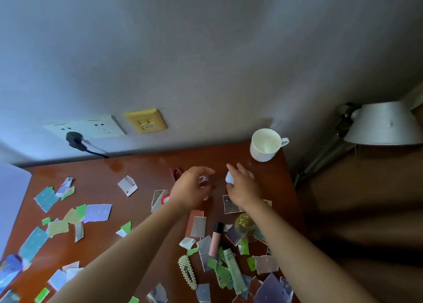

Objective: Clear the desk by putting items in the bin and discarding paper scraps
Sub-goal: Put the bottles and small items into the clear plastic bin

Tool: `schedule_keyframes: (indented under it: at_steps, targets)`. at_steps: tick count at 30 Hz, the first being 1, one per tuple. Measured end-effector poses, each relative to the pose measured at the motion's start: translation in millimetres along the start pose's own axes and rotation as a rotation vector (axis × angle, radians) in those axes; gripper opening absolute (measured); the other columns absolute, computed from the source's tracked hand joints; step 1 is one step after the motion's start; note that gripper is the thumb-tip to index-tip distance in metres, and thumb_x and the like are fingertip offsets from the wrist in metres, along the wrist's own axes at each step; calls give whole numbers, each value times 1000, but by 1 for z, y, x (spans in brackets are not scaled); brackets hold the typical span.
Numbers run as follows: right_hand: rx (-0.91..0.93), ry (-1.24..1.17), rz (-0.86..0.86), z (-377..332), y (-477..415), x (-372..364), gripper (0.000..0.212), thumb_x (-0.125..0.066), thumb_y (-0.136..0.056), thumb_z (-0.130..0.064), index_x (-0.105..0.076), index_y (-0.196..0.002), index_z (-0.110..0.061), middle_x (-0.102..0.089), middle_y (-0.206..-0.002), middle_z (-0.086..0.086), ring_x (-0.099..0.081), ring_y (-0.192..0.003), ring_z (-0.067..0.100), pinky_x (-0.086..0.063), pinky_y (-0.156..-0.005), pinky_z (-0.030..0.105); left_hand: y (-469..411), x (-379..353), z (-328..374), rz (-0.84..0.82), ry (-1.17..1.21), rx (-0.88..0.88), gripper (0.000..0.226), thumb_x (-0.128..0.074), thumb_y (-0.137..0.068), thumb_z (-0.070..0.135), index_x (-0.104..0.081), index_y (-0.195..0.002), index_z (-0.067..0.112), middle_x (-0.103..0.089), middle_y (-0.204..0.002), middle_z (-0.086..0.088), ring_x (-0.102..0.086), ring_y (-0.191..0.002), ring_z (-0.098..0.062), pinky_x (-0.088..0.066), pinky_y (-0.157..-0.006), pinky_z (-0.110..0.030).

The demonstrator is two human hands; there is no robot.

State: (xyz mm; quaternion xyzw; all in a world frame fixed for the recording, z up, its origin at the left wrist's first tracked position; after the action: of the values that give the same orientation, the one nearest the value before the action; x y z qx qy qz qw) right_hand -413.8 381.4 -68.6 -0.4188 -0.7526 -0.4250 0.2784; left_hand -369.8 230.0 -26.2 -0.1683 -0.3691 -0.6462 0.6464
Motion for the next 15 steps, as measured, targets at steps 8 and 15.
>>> schedule_keyframes:
  at_steps: [8, 15]
  targets:
    - [24, 208, 174, 0, -1, -3, 57, -58, -92, -17, -38, -144, -31, -42, -139, -1, -37, -125, 23, -41, -96, 33, 2, -18, -19, -169, -374, -37, 41, -60, -86, 28, -54, -127, 34, -48, -131, 3, -39, -123, -21, -40, -96, -35]
    - [-58, 27, 158, -3, 3, -8, 51, -68, -85, -11, -47, -130, -23, -41, -128, 5, -46, -116, 25, -47, -89, 32, 2, -22, -26, -144, -267, 33, 34, -59, -88, 26, -50, -120, 20, -51, -126, -4, -47, -117, -23, -44, -91, -36]
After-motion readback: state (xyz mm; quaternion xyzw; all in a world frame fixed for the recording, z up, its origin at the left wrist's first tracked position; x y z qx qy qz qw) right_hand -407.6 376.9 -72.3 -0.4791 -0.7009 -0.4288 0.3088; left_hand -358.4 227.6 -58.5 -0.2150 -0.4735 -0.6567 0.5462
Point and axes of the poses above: each hand's wrist, its own y-axis away from the middle knuckle, its own x-axis out of the back of the hand, z = x × y, the point moved 6 cm from there along -y, towards the middle knuckle
